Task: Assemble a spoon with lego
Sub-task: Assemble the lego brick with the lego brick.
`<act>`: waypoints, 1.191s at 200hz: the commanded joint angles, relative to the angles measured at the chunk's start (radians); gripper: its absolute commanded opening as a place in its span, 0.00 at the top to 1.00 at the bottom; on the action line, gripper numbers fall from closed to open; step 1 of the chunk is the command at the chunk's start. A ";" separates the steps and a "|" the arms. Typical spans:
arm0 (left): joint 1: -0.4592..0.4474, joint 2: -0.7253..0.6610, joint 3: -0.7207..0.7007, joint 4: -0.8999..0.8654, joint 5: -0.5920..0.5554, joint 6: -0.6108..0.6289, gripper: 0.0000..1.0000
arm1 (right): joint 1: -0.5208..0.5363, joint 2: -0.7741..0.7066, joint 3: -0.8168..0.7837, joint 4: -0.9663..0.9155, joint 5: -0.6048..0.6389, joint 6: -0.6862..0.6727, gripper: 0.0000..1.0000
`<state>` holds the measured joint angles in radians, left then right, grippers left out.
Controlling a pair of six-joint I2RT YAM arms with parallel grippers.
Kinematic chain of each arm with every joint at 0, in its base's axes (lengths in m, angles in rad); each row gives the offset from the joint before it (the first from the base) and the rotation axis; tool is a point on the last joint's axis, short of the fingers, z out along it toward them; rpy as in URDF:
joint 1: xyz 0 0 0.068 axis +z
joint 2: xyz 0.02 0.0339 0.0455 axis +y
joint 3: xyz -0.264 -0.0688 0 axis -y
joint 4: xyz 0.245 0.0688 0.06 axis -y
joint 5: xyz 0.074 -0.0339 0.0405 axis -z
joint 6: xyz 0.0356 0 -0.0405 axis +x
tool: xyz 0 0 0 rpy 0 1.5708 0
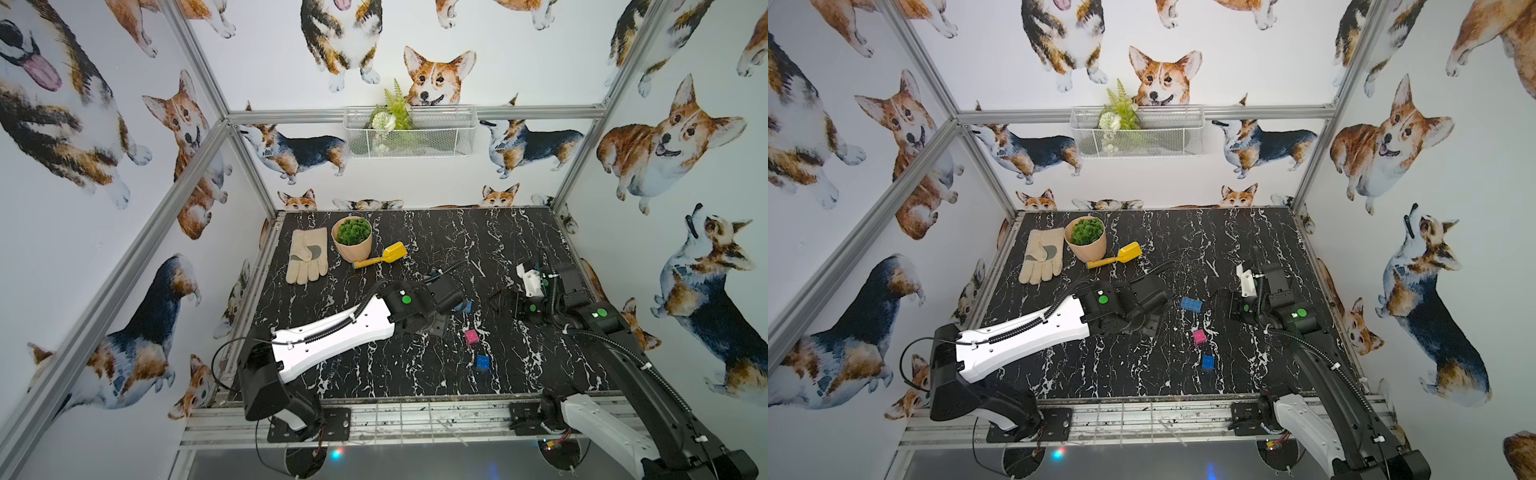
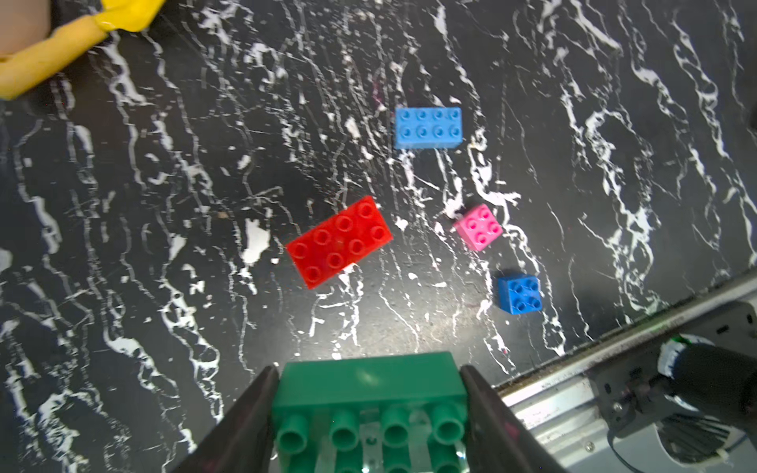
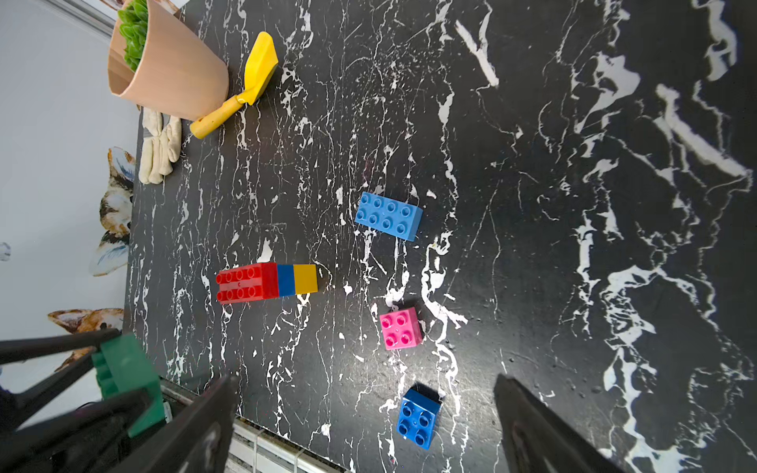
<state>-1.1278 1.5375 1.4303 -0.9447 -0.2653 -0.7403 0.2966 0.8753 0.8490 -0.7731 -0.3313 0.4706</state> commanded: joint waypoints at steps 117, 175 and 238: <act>0.060 0.144 0.113 -0.127 -0.044 -0.123 0.52 | 0.004 0.108 -0.068 0.117 -0.097 -0.038 0.00; 0.060 0.171 0.103 -0.111 -0.080 -0.183 0.52 | 0.053 0.164 -0.093 0.181 -0.096 -0.050 0.03; 0.065 0.216 0.119 -0.104 -0.080 -0.215 0.53 | 0.112 0.219 -0.082 0.189 -0.059 -0.069 0.12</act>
<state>-1.0653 1.7344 1.5349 -1.0378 -0.3275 -0.9207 0.4057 1.0962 0.7605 -0.6106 -0.4129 0.4213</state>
